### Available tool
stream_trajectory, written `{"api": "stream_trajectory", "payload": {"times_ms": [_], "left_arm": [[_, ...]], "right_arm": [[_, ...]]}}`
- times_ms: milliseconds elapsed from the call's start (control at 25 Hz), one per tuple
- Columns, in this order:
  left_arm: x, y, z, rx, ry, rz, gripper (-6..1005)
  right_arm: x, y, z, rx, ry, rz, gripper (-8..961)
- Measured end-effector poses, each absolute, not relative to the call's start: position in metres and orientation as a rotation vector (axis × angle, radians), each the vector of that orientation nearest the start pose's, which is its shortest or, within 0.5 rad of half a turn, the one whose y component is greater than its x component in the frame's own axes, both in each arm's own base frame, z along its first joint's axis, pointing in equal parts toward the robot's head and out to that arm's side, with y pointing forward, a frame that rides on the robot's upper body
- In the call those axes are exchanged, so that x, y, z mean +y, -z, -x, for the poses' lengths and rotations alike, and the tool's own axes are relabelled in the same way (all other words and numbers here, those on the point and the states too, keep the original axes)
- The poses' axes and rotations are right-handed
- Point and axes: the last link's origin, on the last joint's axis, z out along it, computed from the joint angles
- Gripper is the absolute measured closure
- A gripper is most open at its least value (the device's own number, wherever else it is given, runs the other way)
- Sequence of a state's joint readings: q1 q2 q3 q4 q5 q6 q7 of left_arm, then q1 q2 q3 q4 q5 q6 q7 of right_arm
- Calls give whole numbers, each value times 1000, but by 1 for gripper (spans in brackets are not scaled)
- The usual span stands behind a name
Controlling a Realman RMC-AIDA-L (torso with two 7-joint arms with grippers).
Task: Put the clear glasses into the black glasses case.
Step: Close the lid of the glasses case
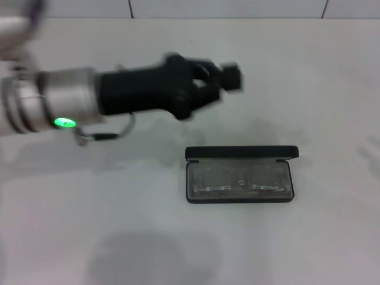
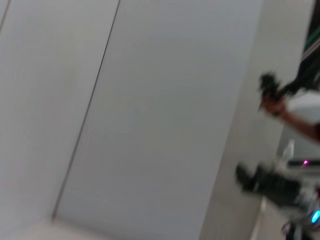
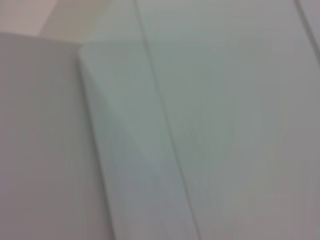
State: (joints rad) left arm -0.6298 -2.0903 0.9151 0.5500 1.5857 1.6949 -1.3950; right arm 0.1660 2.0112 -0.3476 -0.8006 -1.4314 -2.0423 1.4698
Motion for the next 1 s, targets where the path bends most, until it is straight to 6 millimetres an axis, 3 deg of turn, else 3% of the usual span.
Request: {"api": "stream_trajectory", "payload": {"times_ms": [40, 80, 120, 240, 360, 600, 1000], "left_arm": [[338, 27, 174, -525, 1197, 2844, 873], [338, 27, 174, -525, 1197, 2844, 873], [344, 53, 169, -585, 1047, 2903, 873], [348, 80, 166, -627, 898, 2940, 867], [347, 93, 166, -649, 843, 2943, 851], [343, 107, 173, -670, 735, 2955, 840], [337, 109, 187, -731, 702, 2940, 839]], "right_arm": [[210, -150, -313, 467, -1362, 2084, 635], [206, -147, -318, 485, -1363, 2068, 635], [201, -146, -322, 500, -1356, 2051, 635], [190, -145, -334, 539, -1352, 1999, 636], [184, -140, -339, 543, -1357, 1968, 636], [186, -128, -341, 544, -1350, 1966, 637], [191, -122, -336, 534, -1373, 1988, 667]]}}
